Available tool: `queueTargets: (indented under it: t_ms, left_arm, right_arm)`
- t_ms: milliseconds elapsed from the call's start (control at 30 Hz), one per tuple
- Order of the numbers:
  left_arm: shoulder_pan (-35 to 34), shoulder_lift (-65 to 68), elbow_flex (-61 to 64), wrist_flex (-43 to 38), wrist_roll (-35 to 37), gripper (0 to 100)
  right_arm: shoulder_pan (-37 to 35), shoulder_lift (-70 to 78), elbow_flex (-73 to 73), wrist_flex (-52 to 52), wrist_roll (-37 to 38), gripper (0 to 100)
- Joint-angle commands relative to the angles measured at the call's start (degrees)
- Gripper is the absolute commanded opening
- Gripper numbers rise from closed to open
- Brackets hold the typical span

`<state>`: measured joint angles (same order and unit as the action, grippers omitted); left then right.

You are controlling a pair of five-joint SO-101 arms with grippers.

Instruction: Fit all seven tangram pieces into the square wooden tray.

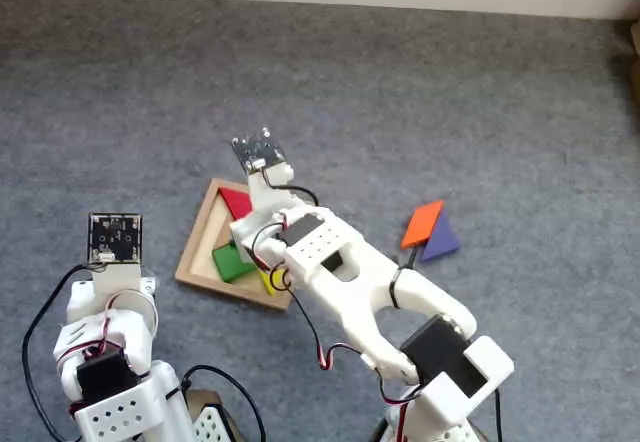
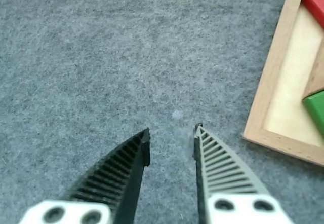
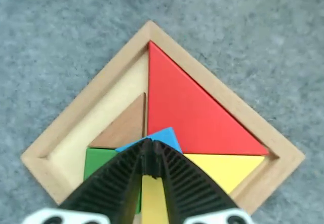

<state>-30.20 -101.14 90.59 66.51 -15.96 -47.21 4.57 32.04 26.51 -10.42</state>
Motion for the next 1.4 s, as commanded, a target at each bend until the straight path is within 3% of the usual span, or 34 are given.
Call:
queueTargets:
  t_ms: [0, 367, 533, 1000, 1267, 1367]
  left_arm:
    - [-0.66, -3.21, -0.48, -0.26, 0.09, 16]
    - [-0.66, -3.21, -0.48, -0.26, 0.09, 16]
    - [-0.66, -3.21, -0.48, -0.26, 0.09, 16]
    - [-0.66, -3.21, -0.48, -0.26, 0.09, 16]
    - [-0.66, -3.21, -0.48, -0.26, 0.09, 16]
    - [-0.75, -3.21, -0.48, -0.26, 0.09, 16]
  right_arm:
    - [-2.24, -0.22, 0.92, -0.48, 0.35, 0.5]
    - [-6.81, -0.22, 2.51, 10.77, 0.26, 0.5]
    - [-7.08, -1.27, 2.68, 14.29, -6.24, 0.5]
    - [-7.25, -5.76, 4.0, 13.32, -6.59, 0.5]
    - [-4.53, -15.87, 3.47, 15.08, -6.51, 0.5]
    - [-4.09, -16.84, 3.47, 11.12, -6.86, 0.5]
